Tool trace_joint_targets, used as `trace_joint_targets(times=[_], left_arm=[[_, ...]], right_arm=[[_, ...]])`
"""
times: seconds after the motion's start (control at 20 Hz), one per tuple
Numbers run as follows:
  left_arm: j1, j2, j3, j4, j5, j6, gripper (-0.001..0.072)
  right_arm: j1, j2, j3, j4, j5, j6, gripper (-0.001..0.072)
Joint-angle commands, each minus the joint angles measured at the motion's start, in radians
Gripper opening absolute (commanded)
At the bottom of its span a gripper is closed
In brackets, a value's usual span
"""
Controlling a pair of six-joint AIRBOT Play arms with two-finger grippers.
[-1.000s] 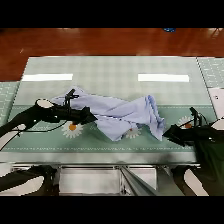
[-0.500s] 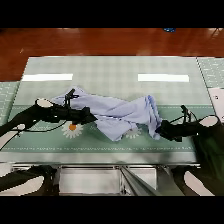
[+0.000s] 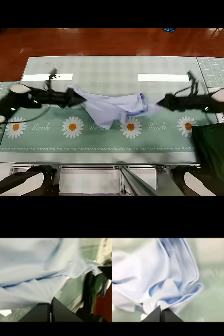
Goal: Fold the shirts.
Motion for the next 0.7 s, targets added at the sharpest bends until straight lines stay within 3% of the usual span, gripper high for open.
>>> trace_joint_targets(times=[0.0,0.3,0.5,0.65], left_arm=[[0.190,0.109,0.263,-0.017,-0.074,-0.062,0.0015],[0.457,0.201,0.843,-0.015,-0.122,-0.158,0.0015],[0.590,0.299,1.005,-0.001,-0.120,-0.175,0.0015],[0.567,0.404,1.011,0.173,-0.100,-0.177,0.0015]], right_arm=[[0.003,0.033,0.402,-0.118,0.044,0.072,0.0021],[0.003,0.047,1.036,-0.293,0.132,0.148,0.0021],[0.003,0.191,1.109,-0.391,0.162,0.165,0.0021],[0.003,0.312,1.109,-0.481,0.232,0.185,0.0021]])
